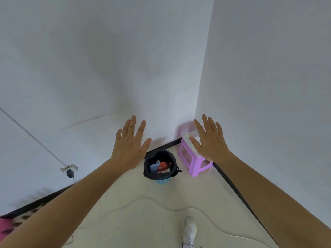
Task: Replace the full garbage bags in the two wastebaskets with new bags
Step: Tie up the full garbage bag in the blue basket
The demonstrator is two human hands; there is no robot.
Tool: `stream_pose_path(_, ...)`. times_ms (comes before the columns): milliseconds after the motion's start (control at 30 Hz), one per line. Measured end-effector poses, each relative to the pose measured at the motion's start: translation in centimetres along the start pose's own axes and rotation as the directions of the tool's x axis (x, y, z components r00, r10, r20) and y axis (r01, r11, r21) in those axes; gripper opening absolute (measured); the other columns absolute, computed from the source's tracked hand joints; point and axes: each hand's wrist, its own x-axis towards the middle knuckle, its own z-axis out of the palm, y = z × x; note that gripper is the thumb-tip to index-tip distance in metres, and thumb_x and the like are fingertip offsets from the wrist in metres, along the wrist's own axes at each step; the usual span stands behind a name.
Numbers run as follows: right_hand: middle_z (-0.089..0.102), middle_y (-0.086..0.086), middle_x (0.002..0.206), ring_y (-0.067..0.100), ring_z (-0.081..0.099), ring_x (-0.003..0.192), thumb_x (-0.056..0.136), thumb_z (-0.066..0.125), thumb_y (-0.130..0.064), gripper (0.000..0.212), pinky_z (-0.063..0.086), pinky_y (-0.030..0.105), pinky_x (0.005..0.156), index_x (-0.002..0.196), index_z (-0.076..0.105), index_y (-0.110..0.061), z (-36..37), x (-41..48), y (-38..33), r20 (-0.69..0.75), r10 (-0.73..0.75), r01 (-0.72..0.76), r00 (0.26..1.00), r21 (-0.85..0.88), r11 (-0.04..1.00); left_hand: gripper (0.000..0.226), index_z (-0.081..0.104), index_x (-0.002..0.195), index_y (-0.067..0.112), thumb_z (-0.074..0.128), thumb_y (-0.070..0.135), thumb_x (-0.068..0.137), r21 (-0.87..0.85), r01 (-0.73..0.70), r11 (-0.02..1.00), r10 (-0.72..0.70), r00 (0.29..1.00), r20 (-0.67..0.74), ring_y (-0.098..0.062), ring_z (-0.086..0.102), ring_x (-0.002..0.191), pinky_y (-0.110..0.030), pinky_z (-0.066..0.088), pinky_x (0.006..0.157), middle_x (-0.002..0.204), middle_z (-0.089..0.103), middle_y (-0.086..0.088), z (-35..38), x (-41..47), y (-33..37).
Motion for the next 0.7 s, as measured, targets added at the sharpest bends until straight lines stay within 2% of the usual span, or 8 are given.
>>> stream_pose_path(167, 0.003, 0.016, 0.165, 0.036, 0.008, 0.152, 0.101, 0.026, -0.057, 0.071, 0.008, 0.053, 0.122, 0.158, 0.011, -0.018, 7.8, 11.0, 2.7, 0.142, -0.02, 0.014, 0.99, 0.045, 0.999, 0.074, 0.008, 0.157, 0.022, 0.006, 0.062, 0.095, -0.013, 0.067, 0.998, -0.066, 0.992, 0.104, -0.034, 0.006, 0.151, -0.054, 0.021, 0.117, 0.164, 0.0, -0.015, 6.6, 10.1, -1.1)
stream_pose_path(333, 0.012, 0.018, 0.164, 0.036, 0.011, 0.151, 0.102, 0.031, -0.054, 0.07, 0.009, 0.052, 0.121, 0.158, 0.015, -0.015, 14.5, 18.1, 3.2, 0.277, -0.004, -0.014, 0.961, 0.061, 0.998, 0.068, 0.001, 0.157, 0.024, 0.016, 0.056, 0.099, -0.071, 0.169, 0.983, -0.153, 0.971, 0.184, -0.03, -0.003, 0.151, -0.05, 0.014, 0.121, 0.164, -0.008, -0.012, 12.2, 17.5, -3.2)
stream_pose_path(500, 0.019, 0.016, 0.162, 0.034, 0.011, 0.151, 0.102, 0.027, -0.053, 0.065, 0.008, 0.05, 0.121, 0.155, 0.02, -0.017, 23.5, 19.8, 1.9, 0.418, 0.019, -0.036, 0.908, 0.033, 0.999, 0.065, 0.005, 0.157, 0.023, 0.022, 0.053, 0.101, -0.115, 0.236, 0.965, -0.191, 0.931, 0.312, -0.03, -0.002, 0.151, -0.049, 0.013, 0.119, 0.164, -0.004, -0.013, 21.9, 20.7, -6.3)
stream_pose_path(567, 0.025, 0.017, 0.159, 0.034, 0.014, 0.149, 0.102, 0.029, -0.051, 0.061, 0.011, 0.05, 0.121, 0.153, 0.024, -0.016, 29.0, 19.6, 1.3, 0.456, 0.07, -0.102, 0.887, 0.046, 0.994, 0.064, 0.007, 0.157, 0.022, 0.022, 0.052, 0.102, -0.098, 0.23, 0.968, -0.18, 0.914, 0.363, -0.031, -0.001, 0.151, -0.049, 0.013, 0.119, 0.164, -0.002, -0.013, 27.9, 21.3, -8.0)
stream_pose_path(633, 0.03, 0.017, 0.156, 0.034, 0.019, 0.147, 0.102, 0.032, -0.05, 0.061, 0.015, 0.049, 0.119, 0.153, 0.024, -0.016, 35.6, 19.3, 0.5, 0.518, 0.163, -0.256, 0.84, 0.113, 0.96, 0.063, 0.01, 0.156, 0.021, 0.022, 0.051, 0.102, -0.073, 0.229, 0.971, -0.181, 0.897, 0.403, -0.031, 0.0, 0.151, -0.05, 0.015, 0.119, 0.164, -0.001, -0.013, 34.7, 21.7, -9.7)
stream_pose_path(700, 0.035, 0.016, 0.154, 0.035, 0.028, 0.144, 0.102, 0.037, -0.049, 0.062, 0.024, 0.051, 0.116, 0.153, 0.029, -0.015, 42.6, 18.9, -0.6, 0.587, 0.282, -0.5, 0.758, 0.246, 0.831, 0.063, 0.012, 0.156, 0.02, 0.022, 0.05, 0.102, -0.096, 0.285, 0.954, -0.217, 0.874, 0.434, -0.031, 0.002, 0.151, -0.051, 0.015, 0.118, 0.164, 0.001, -0.013, 41.9, 21.5, -11.3)
